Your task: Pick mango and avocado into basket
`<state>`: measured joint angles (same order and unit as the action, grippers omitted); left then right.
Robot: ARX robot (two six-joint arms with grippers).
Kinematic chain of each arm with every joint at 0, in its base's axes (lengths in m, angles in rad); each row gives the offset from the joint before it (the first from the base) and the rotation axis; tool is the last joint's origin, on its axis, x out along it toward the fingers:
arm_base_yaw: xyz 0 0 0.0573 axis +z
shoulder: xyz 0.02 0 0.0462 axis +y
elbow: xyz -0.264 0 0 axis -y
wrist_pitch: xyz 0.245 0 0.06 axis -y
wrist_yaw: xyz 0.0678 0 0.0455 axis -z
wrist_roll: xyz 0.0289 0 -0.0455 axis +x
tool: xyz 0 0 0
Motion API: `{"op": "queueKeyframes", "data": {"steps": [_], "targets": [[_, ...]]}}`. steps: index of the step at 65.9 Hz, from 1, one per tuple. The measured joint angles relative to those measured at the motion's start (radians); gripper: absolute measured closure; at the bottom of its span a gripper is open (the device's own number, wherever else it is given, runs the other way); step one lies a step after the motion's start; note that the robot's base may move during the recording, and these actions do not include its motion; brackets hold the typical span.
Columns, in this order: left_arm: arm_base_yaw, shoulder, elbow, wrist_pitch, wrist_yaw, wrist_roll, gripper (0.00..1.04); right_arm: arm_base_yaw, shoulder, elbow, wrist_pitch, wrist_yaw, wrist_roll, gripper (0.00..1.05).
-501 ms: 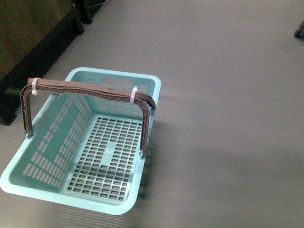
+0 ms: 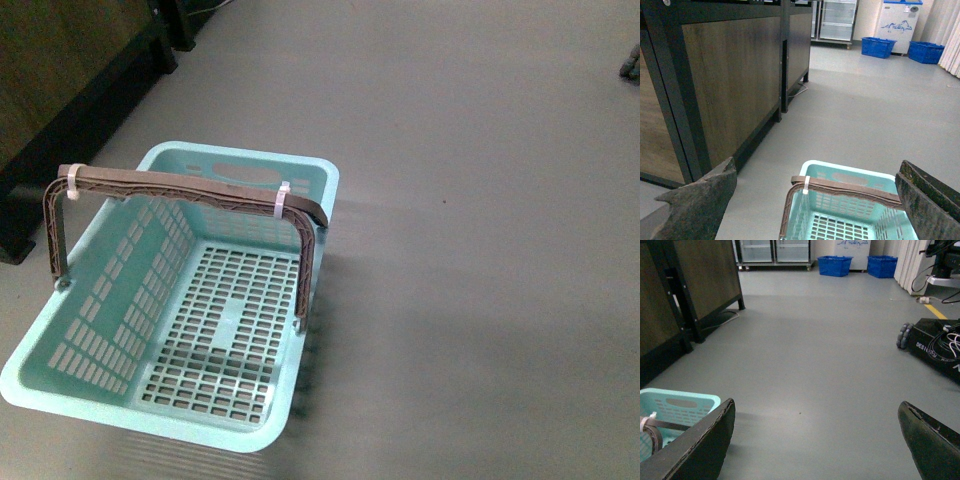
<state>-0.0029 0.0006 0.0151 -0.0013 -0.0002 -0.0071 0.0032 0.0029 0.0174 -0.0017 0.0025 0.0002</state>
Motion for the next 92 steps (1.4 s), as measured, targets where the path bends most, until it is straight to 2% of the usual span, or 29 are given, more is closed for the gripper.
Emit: {"op": "queueKeyframes", "data": {"steps": [6, 8, 10, 13, 16, 23, 31, 43, 53, 69, 92], "targets": [[0.0, 0.0, 0.0, 0.0, 0.001, 0.0, 0.08, 0.0, 0.0, 0.0, 0.0, 0.0, 0.0, 0.09], [0.013, 0.021, 0.015, -0.046, 0.047, -0.03, 0.08, 0.0, 0.0, 0.0, 0.0, 0.0, 0.0, 0.09], [0.036, 0.081, 0.062, -0.167, 0.13, -0.082, 0.08, 0.0, 0.0, 0.0, 0.0, 0.0, 0.0, 0.09], [0.05, 0.169, 0.103, -0.278, 0.202, -0.166, 0.08, 0.0, 0.0, 0.0, 0.0, -0.002, 0.0, 0.09], [0.055, 0.21, 0.106, -0.308, 0.23, -0.213, 0.08, 0.0, 0.0, 0.0, 0.0, 0.0, 0.0, 0.09], [0.066, 0.281, 0.106, -0.254, 0.266, -0.336, 0.08, 0.0, 0.0, 0.0, 0.0, 0.0, 0.0, 0.09], [0.08, 0.489, 0.106, -0.058, 0.262, -0.514, 0.08, 0.0, 0.0, 0.0, 0.0, 0.0, 0.0, 0.09], [0.058, 0.991, 0.169, 0.33, 0.167, -0.83, 0.08, 0.0, 0.0, 0.0, 0.0, 0.0, 0.0, 0.09], [-0.046, 1.417, 0.296, 0.566, 0.075, -1.051, 0.08, 0.0, 0.0, 0.0, 0.0, 0.0, 0.0, 0.09], [-0.182, 1.904, 0.533, 0.616, -0.039, -1.22, 0.08, 0.0, 0.0, 0.0, 0.0, 0.0, 0.0, 0.09], [-0.279, 2.163, 0.831, 0.602, -0.079, -1.299, 0.08, 0.0, 0.0, 0.0, 0.0, 0.0, 0.0, 0.09]]}}
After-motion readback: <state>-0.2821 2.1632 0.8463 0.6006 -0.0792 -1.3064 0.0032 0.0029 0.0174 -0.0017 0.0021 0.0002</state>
